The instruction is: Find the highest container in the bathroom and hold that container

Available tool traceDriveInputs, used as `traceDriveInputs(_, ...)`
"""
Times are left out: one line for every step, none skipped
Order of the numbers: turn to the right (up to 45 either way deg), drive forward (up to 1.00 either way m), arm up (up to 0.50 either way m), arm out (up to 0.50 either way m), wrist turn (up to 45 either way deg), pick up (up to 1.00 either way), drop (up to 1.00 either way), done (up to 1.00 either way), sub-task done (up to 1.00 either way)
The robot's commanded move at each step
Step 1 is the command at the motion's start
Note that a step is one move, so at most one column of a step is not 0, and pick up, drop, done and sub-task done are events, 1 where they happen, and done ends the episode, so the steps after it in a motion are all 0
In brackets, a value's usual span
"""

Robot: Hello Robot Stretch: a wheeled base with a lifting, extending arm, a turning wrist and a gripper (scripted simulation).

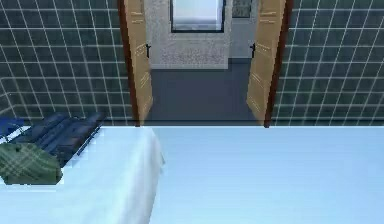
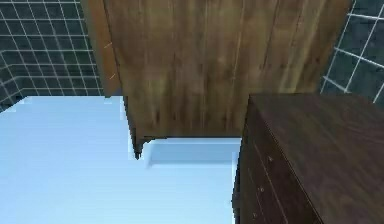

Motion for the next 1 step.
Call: traceDriveInputs(45.0, 0.00, 0.00, 0.00, 0.0, 0.00, 0.00, 0.00, 0.00)
